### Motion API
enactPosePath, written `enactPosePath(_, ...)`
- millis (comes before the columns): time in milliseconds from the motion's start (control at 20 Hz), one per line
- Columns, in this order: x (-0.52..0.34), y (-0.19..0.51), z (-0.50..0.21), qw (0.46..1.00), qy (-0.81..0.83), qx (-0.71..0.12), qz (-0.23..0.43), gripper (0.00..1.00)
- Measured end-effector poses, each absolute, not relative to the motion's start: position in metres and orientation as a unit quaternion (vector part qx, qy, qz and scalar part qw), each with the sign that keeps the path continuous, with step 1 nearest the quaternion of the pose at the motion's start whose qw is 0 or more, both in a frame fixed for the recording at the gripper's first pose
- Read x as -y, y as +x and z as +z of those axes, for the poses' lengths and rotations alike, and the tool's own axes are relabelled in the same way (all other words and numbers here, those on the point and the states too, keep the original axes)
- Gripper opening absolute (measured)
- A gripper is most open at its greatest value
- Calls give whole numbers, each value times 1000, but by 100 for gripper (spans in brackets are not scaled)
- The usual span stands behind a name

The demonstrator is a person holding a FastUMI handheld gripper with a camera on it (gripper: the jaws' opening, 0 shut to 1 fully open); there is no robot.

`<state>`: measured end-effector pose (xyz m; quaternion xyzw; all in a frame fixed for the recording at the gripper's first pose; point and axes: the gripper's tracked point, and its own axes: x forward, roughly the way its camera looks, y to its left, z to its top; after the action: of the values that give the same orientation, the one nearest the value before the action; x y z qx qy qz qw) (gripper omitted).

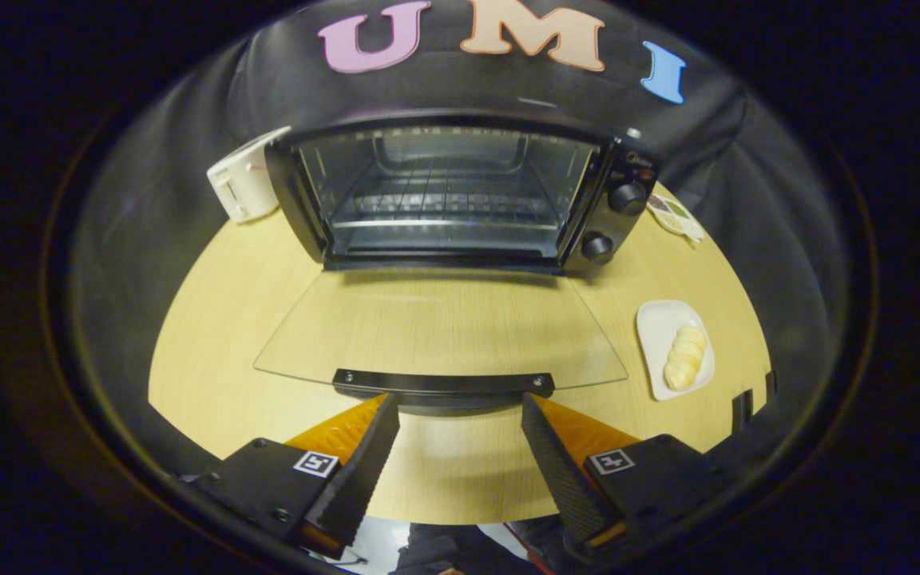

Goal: Open the toaster oven, put the food inside, and close the toaster oven door.

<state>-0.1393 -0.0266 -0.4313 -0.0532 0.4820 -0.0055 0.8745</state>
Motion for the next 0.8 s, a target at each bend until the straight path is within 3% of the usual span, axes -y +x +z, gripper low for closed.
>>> enactPosePath(400, 28, -144, -466, 857, -44, -514, -4, 98)
enactPosePath(800, 23, -147, -450, 868, -30, -496, -1, 97)
